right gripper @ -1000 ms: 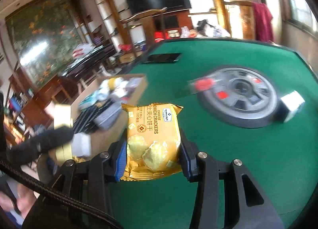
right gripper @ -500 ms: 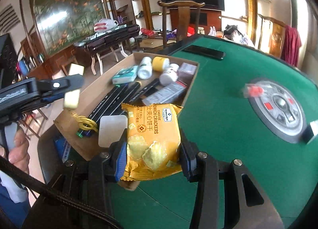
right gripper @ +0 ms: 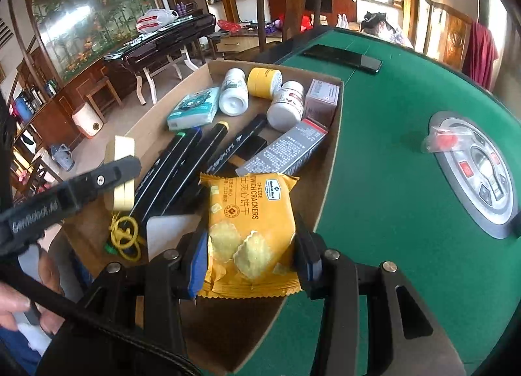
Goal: Organize objects
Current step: 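Carry the sponge and cracker bag to the tray and release both inside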
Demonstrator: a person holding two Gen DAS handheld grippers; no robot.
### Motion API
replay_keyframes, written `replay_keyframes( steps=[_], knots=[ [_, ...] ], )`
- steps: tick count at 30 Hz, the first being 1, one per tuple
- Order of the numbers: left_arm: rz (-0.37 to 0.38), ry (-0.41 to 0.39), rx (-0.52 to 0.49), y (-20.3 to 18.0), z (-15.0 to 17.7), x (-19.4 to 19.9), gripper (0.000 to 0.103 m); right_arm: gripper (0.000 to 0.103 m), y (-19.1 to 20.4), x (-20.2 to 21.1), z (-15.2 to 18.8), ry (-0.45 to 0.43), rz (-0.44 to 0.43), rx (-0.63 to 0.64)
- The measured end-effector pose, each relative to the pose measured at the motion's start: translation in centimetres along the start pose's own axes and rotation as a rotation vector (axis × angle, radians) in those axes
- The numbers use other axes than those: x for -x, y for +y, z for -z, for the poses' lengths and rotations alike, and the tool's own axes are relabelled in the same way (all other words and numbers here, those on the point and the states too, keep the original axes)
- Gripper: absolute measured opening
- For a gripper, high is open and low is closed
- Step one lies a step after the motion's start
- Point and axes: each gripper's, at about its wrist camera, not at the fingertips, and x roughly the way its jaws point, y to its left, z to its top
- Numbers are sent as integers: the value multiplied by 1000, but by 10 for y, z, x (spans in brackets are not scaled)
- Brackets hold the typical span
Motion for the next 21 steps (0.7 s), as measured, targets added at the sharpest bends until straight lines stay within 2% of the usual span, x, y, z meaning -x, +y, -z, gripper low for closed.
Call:
replay_keyframes(
  steps=[7, 14, 16, 18, 21],
  knots=[
    [-26, -4, -23, 1, 1, -1, 41, 43, 4, -9, -6, -9, 35, 3],
    [-38, 1, -29, 0, 1, -1, 42, 49, 4, -5, -3, 18, 14, 8],
    [-40, 6, -30, 0, 1, -1, 46, 50, 4, -3, -1, 20, 16, 14],
    [-36, 7, -28, -1, 1, 1, 55, 51, 4, -1, 0, 12, 5, 19],
    [-29, 3, -35, -5, 1, 5, 55, 51, 3, 5, 2, 2, -5, 20]
  ],
)
